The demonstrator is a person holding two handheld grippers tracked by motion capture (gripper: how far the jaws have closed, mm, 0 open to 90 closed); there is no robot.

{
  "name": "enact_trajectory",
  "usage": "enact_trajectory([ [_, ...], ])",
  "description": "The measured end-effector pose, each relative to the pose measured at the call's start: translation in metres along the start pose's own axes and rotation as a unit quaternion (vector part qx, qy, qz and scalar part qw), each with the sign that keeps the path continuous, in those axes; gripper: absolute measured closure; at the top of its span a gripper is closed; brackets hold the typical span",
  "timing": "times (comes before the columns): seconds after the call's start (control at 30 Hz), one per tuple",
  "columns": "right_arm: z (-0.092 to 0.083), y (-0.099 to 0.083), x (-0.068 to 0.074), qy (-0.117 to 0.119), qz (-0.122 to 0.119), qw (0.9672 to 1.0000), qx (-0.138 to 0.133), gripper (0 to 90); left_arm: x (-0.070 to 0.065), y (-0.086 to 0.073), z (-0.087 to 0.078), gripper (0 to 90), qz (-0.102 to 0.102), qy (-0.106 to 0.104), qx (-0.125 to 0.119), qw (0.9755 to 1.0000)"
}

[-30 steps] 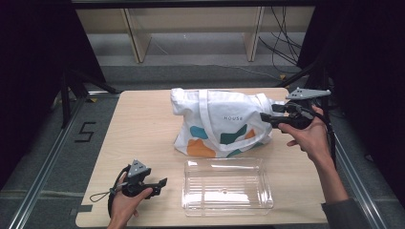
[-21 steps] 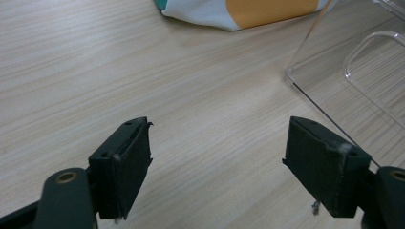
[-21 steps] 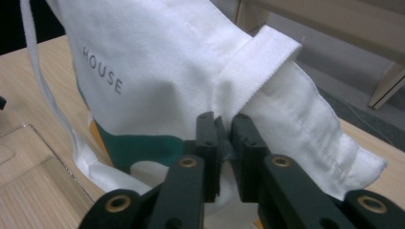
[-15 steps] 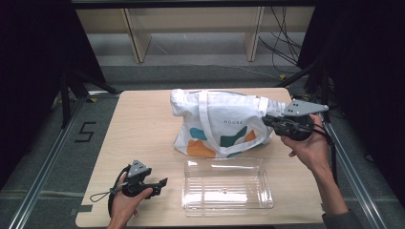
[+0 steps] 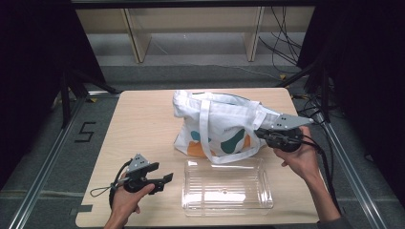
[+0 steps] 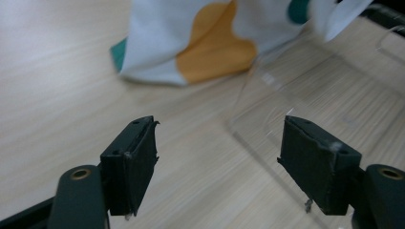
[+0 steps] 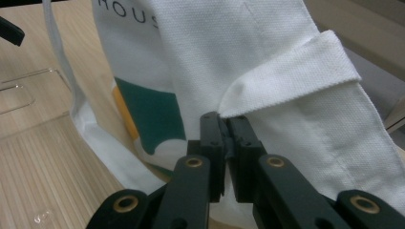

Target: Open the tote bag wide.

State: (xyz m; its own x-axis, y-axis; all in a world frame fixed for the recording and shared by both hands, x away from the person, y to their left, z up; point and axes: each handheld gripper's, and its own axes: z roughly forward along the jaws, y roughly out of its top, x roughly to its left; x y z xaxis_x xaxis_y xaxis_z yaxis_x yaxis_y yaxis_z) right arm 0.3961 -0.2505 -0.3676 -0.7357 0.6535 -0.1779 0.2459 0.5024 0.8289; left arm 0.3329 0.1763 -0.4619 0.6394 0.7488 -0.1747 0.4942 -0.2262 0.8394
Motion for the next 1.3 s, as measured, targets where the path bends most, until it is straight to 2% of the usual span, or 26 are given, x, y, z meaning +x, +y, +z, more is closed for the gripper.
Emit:
enact_trajectory([
  [0.03, 0.000, 0.000, 0.000, 0.000, 0.000, 1.0000, 0.000, 86.3, 0.000, 0.000, 0.000, 28.4, 0.000, 0.000, 0.000, 1.0000],
  [0.07, 0.000, 0.000, -0.001, -0.001, 0.001, 1.0000, -0.001, 86.3, -0.004, 0.010, 0.000, 28.4, 0.012, -0.011, -0.007, 0.9998],
  [0.1, -0.001, 0.001, -0.003, -0.004, 0.000, 1.0000, -0.006, 86.3, -0.010, 0.027, 0.001, 29.6, 0.029, -0.026, -0.015, 0.9991],
  [0.17, -0.001, 0.001, -0.004, -0.004, 0.004, 0.9999, -0.008, 86.3, -0.012, 0.034, 0.001, 30.5, 0.038, -0.033, -0.018, 0.9986],
  [0.2, -0.003, 0.002, -0.006, 0.000, 0.003, 1.0000, -0.003, 86.3, -0.020, 0.056, 0.003, 31.0, 0.055, -0.050, -0.024, 0.9969],
  [0.23, -0.003, 0.002, -0.006, 0.000, 0.003, 1.0000, -0.003, 86.3, -0.020, 0.056, 0.003, 31.7, 0.055, -0.050, -0.024, 0.9969],
  [0.3, -0.002, 0.004, -0.007, -0.012, -0.001, 0.9999, -0.009, 86.3, -0.027, 0.075, 0.008, 32.9, 0.060, -0.059, -0.029, 0.9960],
  [0.37, -0.002, 0.005, -0.007, -0.009, -0.002, 0.9999, -0.004, 86.3, -0.035, 0.098, 0.018, 34.9, 0.069, -0.065, -0.031, 0.9949],
  [0.4, -0.001, 0.005, -0.007, -0.009, 0.001, 1.0000, -0.003, 86.3, -0.035, 0.098, 0.018, 34.9, 0.069, -0.065, -0.031, 0.9949],
  [0.5, -0.001, 0.005, -0.007, -0.012, -0.001, 0.9999, -0.007, 86.3, -0.042, 0.116, 0.028, 36.5, 0.059, -0.082, -0.043, 0.9939],
  [0.53, 0.000, 0.005, -0.007, -0.011, 0.002, 0.9999, -0.009, 86.2, -0.045, 0.125, 0.034, 37.6, 0.053, -0.095, -0.046, 0.9930],
  [0.63, 0.000, 0.005, -0.009, -0.010, 0.001, 0.9999, -0.012, 86.3, -0.050, 0.135, 0.043, 45.9, 0.070, -0.078, -0.042, 0.9936],
  [0.7, 0.001, 0.005, -0.009, -0.013, 0.002, 0.9998, -0.016, 86.2, -0.051, 0.137, 0.049, 69.8, 0.079, -0.086, -0.054, 0.9917],
  [0.77, -0.001, 0.006, -0.009, -0.014, 0.000, 0.9998, -0.015, 86.2, -0.051, 0.136, 0.053, 84.0, 0.087, -0.088, -0.046, 0.9913],
  [0.8, -0.001, 0.005, -0.009, -0.016, -0.005, 0.9996, -0.024, 86.2, -0.052, 0.131, 0.058, 88.0, 0.120, -0.067, -0.033, 0.9900],
  [0.83, -0.001, 0.005, -0.008, -0.018, -0.005, 0.9995, -0.025, 86.2, -0.051, 0.127, 0.060, 88.5, 0.131, -0.065, -0.023, 0.9890],
  [0.9, -0.002, 0.005, -0.007, -0.018, -0.013, 0.9995, -0.023, 86.3, -0.047, 0.122, 0.064, 88.8, 0.125, -0.073, -0.026, 0.9892],
  [0.93, -0.001, 0.004, -0.006, -0.027, -0.026, 0.9989, -0.027, 86.3, -0.045, 0.118, 0.066, 88.8, 0.124, -0.063, -0.022, 0.9901],
  [0.97, 0.000, 0.004, -0.005, -0.029, -0.030, 0.9988, -0.025, 86.3, -0.042, 0.116, 0.068, 88.9, 0.133, -0.047, -0.012, 0.9899],
  [1.0, 0.003, 0.004, -0.004, -0.028, -0.027, 0.9990, -0.022, 86.3, -0.038, 0.114, 0.072, 88.9, 0.137, -0.043, -0.011, 0.9895],
  [1.07, 0.008, 0.005, -0.006, -0.024, -0.028, 0.9990, -0.025, 86.3, -0.030, 0.113, 0.077, 88.9, 0.120, -0.045, -0.010, 0.9917],
  [1.1, 0.011, 0.007, -0.007, -0.025, -0.018, 0.9990, -0.032, 86.3, -0.027, 0.117, 0.077, 88.9, 0.108, -0.045, -0.017, 0.9930],
  [1.17, 0.011, 0.009, -0.008, -0.027, -0.014, 0.9990, -0.032, 86.3, -0.027, 0.121, 0.076, 88.9, 0.109, -0.039, -0.022, 0.9931],
  [1.23, 0.008, 0.015, -0.013, -0.034, -0.004, 0.9978, -0.057, 86.5, -0.029, 0.129, 0.070, 89.0, 0.134, -0.017, -0.029, 0.9904],
  [1.27, 0.004, 0.024, -0.017, -0.028, 0.009, 0.9964, -0.080, 86.5, -0.030, 0.135, 0.068, 88.9, 0.151, 0.003, -0.037, 0.9878],
  [1.3, 0.005, 0.027, -0.020, -0.039, 0.000, 0.9951, -0.091, 86.6, -0.030, 0.136, 0.070, 89.0, 0.161, 0.013, -0.033, 0.9862],
])
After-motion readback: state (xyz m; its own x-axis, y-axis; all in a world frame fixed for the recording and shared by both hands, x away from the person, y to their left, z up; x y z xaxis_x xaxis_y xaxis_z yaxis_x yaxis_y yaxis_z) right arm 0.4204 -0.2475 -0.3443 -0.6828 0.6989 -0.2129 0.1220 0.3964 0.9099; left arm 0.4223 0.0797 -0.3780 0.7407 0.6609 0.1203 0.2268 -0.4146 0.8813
